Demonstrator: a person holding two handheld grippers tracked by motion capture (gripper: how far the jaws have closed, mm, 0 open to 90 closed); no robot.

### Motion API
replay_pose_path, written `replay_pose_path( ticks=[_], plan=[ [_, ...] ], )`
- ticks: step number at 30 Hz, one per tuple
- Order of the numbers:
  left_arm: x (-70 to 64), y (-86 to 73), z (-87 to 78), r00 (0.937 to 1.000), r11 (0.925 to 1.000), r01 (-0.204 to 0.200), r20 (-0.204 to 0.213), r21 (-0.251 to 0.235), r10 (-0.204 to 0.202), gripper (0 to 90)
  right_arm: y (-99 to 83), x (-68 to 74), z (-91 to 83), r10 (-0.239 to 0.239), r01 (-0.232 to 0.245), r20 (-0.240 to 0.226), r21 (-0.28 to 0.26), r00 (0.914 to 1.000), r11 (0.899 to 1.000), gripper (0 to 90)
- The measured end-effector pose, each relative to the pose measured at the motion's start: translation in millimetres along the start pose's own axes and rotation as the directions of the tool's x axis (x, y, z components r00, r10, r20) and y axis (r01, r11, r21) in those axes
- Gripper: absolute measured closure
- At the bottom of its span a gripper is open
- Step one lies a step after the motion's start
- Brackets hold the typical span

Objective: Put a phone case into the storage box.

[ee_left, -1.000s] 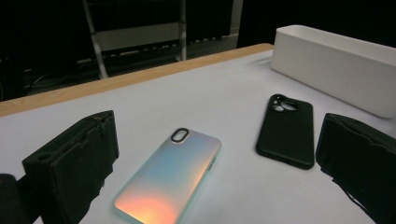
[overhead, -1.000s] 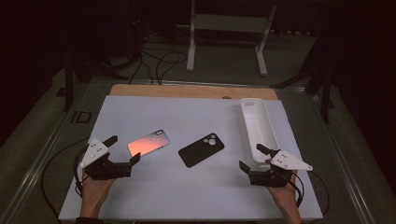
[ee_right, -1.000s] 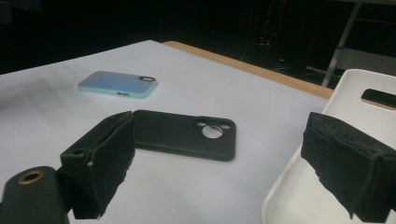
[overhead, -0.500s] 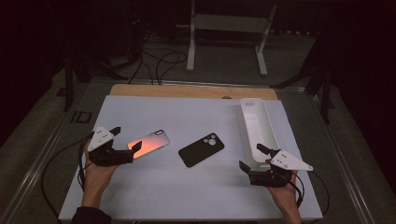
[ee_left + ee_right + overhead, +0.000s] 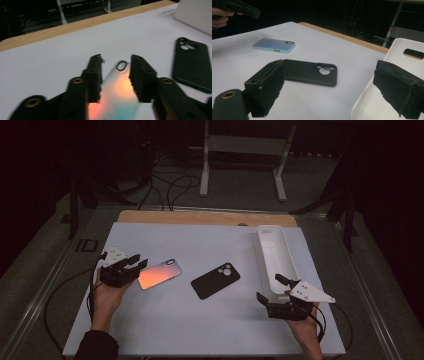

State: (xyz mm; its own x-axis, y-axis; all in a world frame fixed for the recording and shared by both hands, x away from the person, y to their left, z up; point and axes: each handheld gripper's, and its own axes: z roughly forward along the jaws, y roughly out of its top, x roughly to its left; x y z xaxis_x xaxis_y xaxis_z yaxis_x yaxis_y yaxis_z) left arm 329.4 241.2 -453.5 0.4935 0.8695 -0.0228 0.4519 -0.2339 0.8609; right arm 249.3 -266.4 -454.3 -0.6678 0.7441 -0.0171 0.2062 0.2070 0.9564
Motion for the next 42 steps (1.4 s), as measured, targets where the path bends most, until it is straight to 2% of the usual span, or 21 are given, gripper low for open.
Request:
replay_pose_path(
  ticks=[4, 5, 10, 20, 22, 25, 27, 30, 31, 32, 35, 38, 42],
  plan=[
    [8.4, -2.3, 7.0, 0.9999, 0.9998, 0.013, -0.008, 0.017, -0.013, 88.4, 0.2, 0.1, 0.2, -0.001, 0.001, -0.002, -0.001, 1.0, 1.0, 10.0],
    [8.4, -2.3, 7.0, 0.9999, 0.9998, 0.013, -0.008, 0.017, -0.013, 89.6, 0.3, 0.3, 0.4, -0.002, 0.002, -0.002, 0.0, 1.0, 1.0, 10.0],
    [15.0, -4.1, 15.8, 0.9993, 0.9991, 0.034, -0.017, 0.026, -0.033, 90.0, 0.4, 0.6, 1.1, -0.003, 0.003, -0.004, 0.002, 1.0, 1.0, 10.0],
    [24.0, -12.8, 38.3, 0.998, 0.9943, 0.056, -0.036, 0.091, -0.053, 90.0, 1.0, 0.7, 1.1, -0.006, 0.006, -0.005, 0.0, 1.0, 1.0, 10.0],
    [25.6, -16.7, 47.2, 0.9973, 0.9905, 0.06, -0.049, 0.124, -0.054, 90.0, 1.2, 0.9, 1.4, -0.007, 0.007, -0.006, 0.0, 1.0, 1.0, 10.0],
    [26.3, -19.9, 53.4, 0.9971, 0.9871, 0.063, -0.052, 0.147, -0.056, 90.0, 1.3, 1.1, 1.2, -0.007, 0.007, -0.006, 0.0, 1.0, 1.0, 10.0],
    [27.6, -24.8, 61.5, 0.9966, 0.9809, 0.07, -0.056, 0.182, -0.061, 90.0, 1.2, 0.7, 0.9, -0.006, 0.006, -0.008, -0.001, 1.0, 1.0, 10.0],
    [29.8, -27.8, 65.4, 0.996, 0.9768, 0.076, -0.062, 0.2, -0.065, 90.0, 1.1, 0.1, 0.4, -0.005, 0.005, -0.005, -0.001, 1.0, 1.0, 10.0],
    [32.0, -30.9, 68.6, 0.9946, 0.9706, 0.086, -0.076, 0.225, -0.071, 90.0, 1.0, -0.5, 0.3, -0.004, 0.004, -0.006, -0.003, 1.0, 1.0, 10.0],
    [32.0, -30.9, 68.6, 0.9946, 0.9706, 0.086, -0.076, 0.225, -0.071, 90.0, 1.0, -0.6, 0.1, -0.005, 0.005, -0.005, -0.002, 1.0, 1.0, 10.0],
    [32.7, -38.1, 71.5, 0.995, 0.9592, 0.076, -0.083, 0.272, -0.056, 90.0, 1.3, -0.9, -0.7, -0.002, 0.002, -0.005, -0.005, 1.0, 1.0, 10.0],
    [33.1, -40.9, 69.7, 0.9947, 0.9594, 0.086, -0.077, 0.269, -0.067, 90.0, 1.2, -1.9, -1.4, -0.002, 0.002, -0.004, -0.005, 1.0, 1.0, 10.0],
    [29.4, -43.6, 61.0, 0.9944, 0.9535, 0.089, -0.08, 0.288, -0.069, 90.0, 1.5, -2.0, -2.5, -0.003, 0.003, -0.001, -0.005, 1.0, 1.0, 10.0]
  ],
)
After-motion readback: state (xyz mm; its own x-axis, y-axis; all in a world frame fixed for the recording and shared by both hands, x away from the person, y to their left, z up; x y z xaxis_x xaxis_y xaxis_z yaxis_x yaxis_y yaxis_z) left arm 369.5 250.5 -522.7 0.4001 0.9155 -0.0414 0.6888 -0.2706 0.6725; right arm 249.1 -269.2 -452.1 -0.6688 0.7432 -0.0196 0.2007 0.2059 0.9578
